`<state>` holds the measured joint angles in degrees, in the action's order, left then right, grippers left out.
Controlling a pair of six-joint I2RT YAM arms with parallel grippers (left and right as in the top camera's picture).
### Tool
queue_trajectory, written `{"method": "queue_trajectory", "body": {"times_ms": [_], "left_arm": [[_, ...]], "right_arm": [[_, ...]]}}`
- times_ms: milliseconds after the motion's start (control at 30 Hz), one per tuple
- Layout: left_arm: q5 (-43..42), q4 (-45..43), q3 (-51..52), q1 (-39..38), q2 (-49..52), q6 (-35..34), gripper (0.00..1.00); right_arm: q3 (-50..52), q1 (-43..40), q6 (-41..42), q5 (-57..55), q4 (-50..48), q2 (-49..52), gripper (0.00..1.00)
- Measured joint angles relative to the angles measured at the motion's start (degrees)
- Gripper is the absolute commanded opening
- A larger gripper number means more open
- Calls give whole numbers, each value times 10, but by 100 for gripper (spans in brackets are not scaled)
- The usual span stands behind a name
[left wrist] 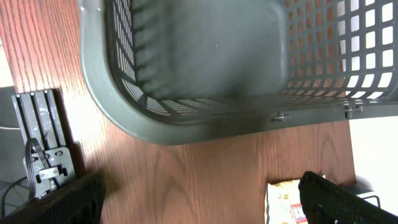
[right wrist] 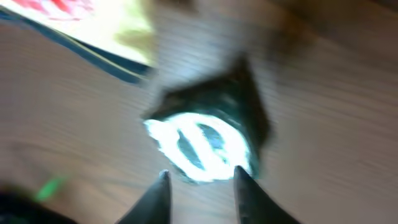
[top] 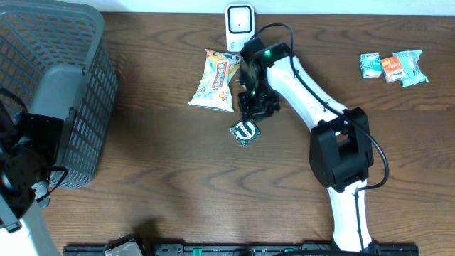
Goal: Scan the item barcode
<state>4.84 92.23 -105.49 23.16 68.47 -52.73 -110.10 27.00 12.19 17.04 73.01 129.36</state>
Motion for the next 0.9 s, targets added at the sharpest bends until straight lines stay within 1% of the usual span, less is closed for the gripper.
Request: {"method": "queue_trajectory", "body": {"times_ms": [67,100,133,200,300,367,400,433,467,533,600,667,900], "left_arm": [[0,0,0,0,0,0,97],[0,0,0,0,0,0,97],[0,0,0,0,0,0,97],[0,0,0,0,0,0,98],[0,0,0,0,0,0,98],[0,0,0,0,0,0,98],[0,0,0,0,0,0,98],[0,0,0,0,0,0,97],[0,0,0,0,0,0,98],[0,0,0,0,0,0,98],[0,0,0,0,0,0,97],[0,0,0,0,0,0,98],[0,0,0,0,0,0,97]], "right_arm": [[0,10,8,10,-24,0,23],[0,16,18,9,-34,0,25],[0,21,28,4,-42,0,28],[0,36,60,-14,-59,0,41],[0,53,106,-43,-74,0,41],[0,66,141,-73,-78,0,43],[0,72,156,-89,-77,0,47],[0,80,177,-112,-76,0,54],[0,86,190,-130,-73,0,58],[0,99,217,-166,-65,0,59],[0,112,243,-196,-56,0,76],[0,122,265,-217,-45,0,99],[25,135,334,-265,-28,0,99]]}}
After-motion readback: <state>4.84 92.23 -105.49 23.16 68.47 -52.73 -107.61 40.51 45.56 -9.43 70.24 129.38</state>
